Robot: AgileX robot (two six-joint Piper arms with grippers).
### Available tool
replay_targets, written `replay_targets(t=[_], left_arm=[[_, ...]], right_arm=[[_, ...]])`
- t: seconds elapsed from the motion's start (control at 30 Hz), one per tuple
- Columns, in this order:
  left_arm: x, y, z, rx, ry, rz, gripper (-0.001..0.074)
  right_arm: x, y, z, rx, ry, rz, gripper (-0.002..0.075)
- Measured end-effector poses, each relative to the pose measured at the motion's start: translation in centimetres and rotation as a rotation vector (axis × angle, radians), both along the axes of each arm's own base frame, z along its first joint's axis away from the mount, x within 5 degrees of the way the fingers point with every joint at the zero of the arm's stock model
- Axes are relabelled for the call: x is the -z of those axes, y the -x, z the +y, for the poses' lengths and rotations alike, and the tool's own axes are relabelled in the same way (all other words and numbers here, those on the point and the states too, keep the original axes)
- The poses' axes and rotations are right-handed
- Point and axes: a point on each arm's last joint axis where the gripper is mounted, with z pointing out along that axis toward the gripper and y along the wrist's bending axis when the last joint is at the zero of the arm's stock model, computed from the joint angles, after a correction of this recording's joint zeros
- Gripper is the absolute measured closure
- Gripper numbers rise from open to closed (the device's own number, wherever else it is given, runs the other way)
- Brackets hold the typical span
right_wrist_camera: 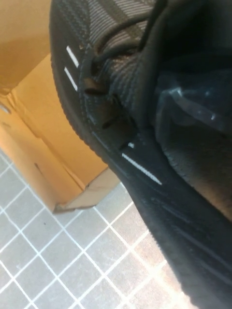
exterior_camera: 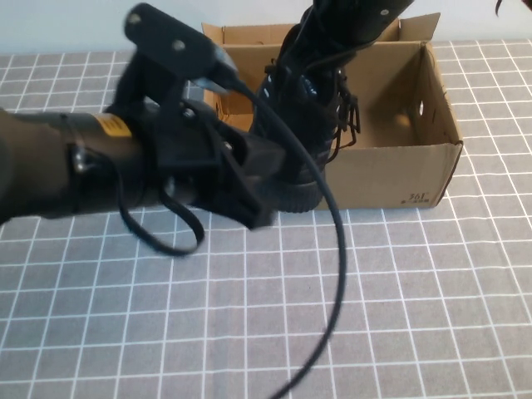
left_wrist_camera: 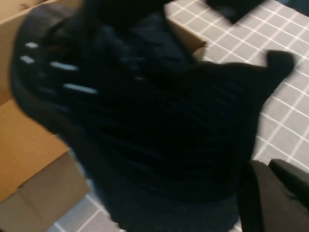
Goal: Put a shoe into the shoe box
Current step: Hand over the shoe
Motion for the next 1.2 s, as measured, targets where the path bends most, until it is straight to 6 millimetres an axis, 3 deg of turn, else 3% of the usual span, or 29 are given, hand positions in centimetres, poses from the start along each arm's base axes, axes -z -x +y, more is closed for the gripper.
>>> replay_targets(t=[0.1, 0.17, 0.27, 0.43, 0.53, 0.9, 1.1, 1.2], left_arm=[[-0.1, 0.7, -0.6, 0.036, -0.006, -0.010, 0.0725], [-0.1, 0.8, -0.8, 0.046, -0.008, -0.012, 0.0671], [0.1, 0.6, -0.9, 0.043, -0.013, -0.013, 0.0519], [0.5, -0.4, -1.3, 0.022, -0.016, -0.058, 0.0171], [0.8, -1.3, -1.7, 0.006, -0.025, -0.121, 0.0080], [3.9, -4.6, -3.3, -0.069, -0.044, -0.140, 0.0066], [4.6, -5.3, -3.6, -0.091, -0.045, -0.146, 0.0067], [4.6, -5.3, -3.6, -0.092, -0.044, -0.146, 0.0104]], right_arm=[[0.1, -0.4, -0.4, 0.027, -0.007, 0.010, 0.0725], [0.1, -0.5, -0.6, 0.037, -0.010, 0.012, 0.0725], [0.2, -0.6, -0.6, 0.037, -0.009, 0.013, 0.0725], [0.2, -0.5, -0.5, 0.032, -0.022, 0.022, 0.0725], [0.2, -0.4, -0.4, 0.027, -0.034, 0.029, 0.0725], [0.2, -0.2, -0.1, 0.010, -0.067, 0.053, 0.0725], [0.2, -0.2, -0.1, 0.011, -0.065, 0.052, 0.0725], [0.2, -0.2, -0.1, 0.012, -0.063, 0.051, 0.0725]])
